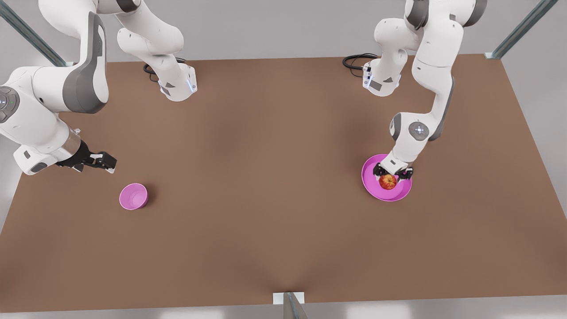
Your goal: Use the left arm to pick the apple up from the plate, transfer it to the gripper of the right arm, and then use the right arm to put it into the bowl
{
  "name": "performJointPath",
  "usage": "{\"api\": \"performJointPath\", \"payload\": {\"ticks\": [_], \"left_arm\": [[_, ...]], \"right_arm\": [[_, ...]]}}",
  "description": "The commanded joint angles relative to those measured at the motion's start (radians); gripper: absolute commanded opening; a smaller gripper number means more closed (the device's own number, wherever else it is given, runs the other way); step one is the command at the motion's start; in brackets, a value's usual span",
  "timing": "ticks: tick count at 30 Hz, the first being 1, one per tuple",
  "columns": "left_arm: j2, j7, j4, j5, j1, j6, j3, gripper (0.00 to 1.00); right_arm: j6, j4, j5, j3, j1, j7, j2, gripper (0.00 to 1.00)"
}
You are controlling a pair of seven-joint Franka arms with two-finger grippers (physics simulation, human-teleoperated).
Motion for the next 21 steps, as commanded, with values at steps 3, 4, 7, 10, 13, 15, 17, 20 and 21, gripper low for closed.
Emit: {"api": "performJointPath", "payload": {"ticks": [3, 4, 7, 10, 13, 15, 17, 20, 21], "left_arm": [[0.021, 0.014, -0.011, 0.001, 0.000, 0.075, 0.000, 1.00], [0.028, 0.014, -0.011, 0.002, 0.000, 0.076, 0.000, 1.00], [0.084, 0.014, -0.011, 0.002, 0.001, 0.176, 0.000, 1.00], [0.094, 0.014, -0.010, 0.002, 0.001, 0.193, 0.000, 1.00], [0.099, 0.014, -0.010, 0.002, 0.001, 0.196, 0.000, 1.00], [0.099, 0.014, -0.010, 0.002, 0.000, 0.197, 0.000, 1.00], [0.099, 0.016, -0.010, 0.005, 0.000, 0.210, 0.000, 0.96], [0.101, 0.016, -0.010, 0.007, 0.000, 0.213, 0.000, 0.91], [0.102, 0.016, -0.011, 0.005, 0.000, 0.216, 0.000, 0.91]], "right_arm": [[-0.001, 0.000, 0.001, 0.000, 0.000, 0.003, -0.001, 1.00], [-0.001, 0.000, 0.001, 0.000, 0.000, 0.003, -0.001, 1.00], [-0.003, 0.000, 0.001, 0.000, 0.000, 0.003, -0.001, 1.00], [-0.001, -0.001, 0.001, 0.000, 0.000, 0.003, -0.001, 1.00], [-0.001, 0.000, 0.001, 0.000, -0.001, 0.003, -0.001, 1.00], [-0.001, 0.000, 0.001, 0.000, 0.000, 0.003, -0.001, 1.00], [-0.003, 0.000, 0.001, 0.000, -0.001, 0.003, -0.001, 1.00], [-0.003, 0.000, 0.001, 0.000, -0.001, 0.001, 0.000, 1.00], [-0.003, 0.000, 0.001, 0.000, -0.001, 0.001, 0.000, 1.00]]}}
